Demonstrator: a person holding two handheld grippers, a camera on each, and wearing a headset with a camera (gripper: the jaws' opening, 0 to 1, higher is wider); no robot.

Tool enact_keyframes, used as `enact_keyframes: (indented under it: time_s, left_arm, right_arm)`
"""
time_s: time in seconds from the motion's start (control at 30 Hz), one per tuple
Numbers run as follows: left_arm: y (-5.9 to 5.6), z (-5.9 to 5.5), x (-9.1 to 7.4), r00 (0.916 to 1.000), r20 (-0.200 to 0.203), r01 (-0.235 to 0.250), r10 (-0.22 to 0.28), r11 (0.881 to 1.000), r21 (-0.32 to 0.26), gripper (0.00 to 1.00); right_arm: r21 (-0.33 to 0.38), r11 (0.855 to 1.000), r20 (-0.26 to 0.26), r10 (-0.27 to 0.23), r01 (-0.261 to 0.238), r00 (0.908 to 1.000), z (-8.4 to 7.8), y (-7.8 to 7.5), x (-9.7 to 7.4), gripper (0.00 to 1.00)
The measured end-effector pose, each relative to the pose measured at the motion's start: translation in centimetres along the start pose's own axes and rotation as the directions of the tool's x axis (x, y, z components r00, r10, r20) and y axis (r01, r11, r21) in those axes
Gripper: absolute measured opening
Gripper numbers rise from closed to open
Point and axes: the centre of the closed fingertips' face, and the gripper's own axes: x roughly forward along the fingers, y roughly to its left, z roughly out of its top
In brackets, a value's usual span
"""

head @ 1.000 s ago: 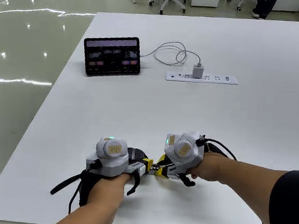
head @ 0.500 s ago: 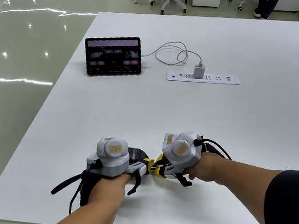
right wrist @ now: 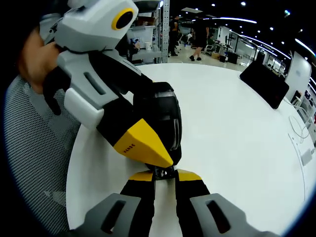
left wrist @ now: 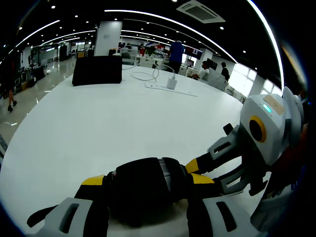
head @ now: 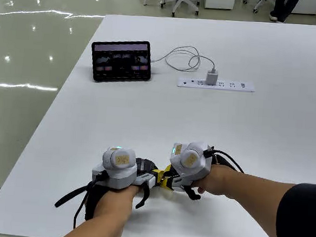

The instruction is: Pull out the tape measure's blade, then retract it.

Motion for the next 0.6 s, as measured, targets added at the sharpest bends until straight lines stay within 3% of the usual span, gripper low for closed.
enact_keyframes:
  time_s: [0.6]
  left_arm:
    - [-0.01, 0.06, -0.03, 1.0, 0.001, 0.0, 0.0, 1.0, 0.0, 0.6]
  right_arm:
    - [0.017, 1.0, 0.001, 0.0, 0.0, 1.0, -0.06, 0.04, -0.03, 0.11]
